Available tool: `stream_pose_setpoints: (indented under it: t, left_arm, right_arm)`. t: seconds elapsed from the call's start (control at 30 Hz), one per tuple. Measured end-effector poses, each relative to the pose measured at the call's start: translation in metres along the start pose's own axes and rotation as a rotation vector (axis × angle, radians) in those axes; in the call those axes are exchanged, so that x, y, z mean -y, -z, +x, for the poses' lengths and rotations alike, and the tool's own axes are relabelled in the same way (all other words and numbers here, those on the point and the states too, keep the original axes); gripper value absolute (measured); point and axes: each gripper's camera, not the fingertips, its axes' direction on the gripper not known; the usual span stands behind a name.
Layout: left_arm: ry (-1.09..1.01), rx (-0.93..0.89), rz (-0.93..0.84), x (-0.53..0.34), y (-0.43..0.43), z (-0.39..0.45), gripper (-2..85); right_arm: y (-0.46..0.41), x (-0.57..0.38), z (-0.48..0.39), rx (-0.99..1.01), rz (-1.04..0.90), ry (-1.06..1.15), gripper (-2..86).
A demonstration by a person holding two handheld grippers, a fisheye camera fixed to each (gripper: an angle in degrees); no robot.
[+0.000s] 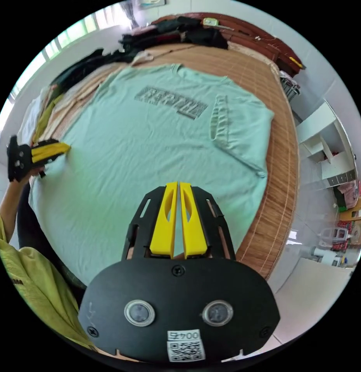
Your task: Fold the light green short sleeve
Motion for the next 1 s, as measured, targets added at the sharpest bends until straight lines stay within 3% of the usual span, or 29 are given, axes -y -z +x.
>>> stream_pose_setpoints:
  t: [0.1,0.23,0.4,0.47,0.63,0.87,1.0]
  left_arm:
    - [0.009,0.080,0.150,0.004,0.055,-0.028,0.8]
    - [-0.018,0.180,0.154,0.015,0.063,-0.056,0.8]
    - [0.004,0.202,0.205,0.016,0.095,-0.090,0.8]
    - [0.003,0.198,0.270,0.010,0.117,-0.110,0.8]
    - [0.118,0.149,0.193,0.003,0.119,-0.184,0.8]
    - [0.175,0.075,0.192,0.002,0.145,-0.240,0.7]
    - [0.185,0.067,0.180,0.005,0.153,-0.256,0.7]
  right_arm:
    - [0.047,0.019,-0.019,0.005,0.105,-0.001,-0.5]
    - [0.111,0.086,-0.067,0.118,0.301,0.077,1.1]
    - [0.131,0.211,-0.165,0.112,0.301,0.271,2.8]
    - [0.124,0.260,-0.201,0.084,0.268,0.331,3.3]
    - [0.086,0.376,-0.286,0.004,0.070,0.440,5.4]
    - [0.053,0.428,-0.327,-0.121,-0.110,0.411,6.5]
    - [0.070,0.428,-0.329,-0.141,-0.065,0.363,0.5]
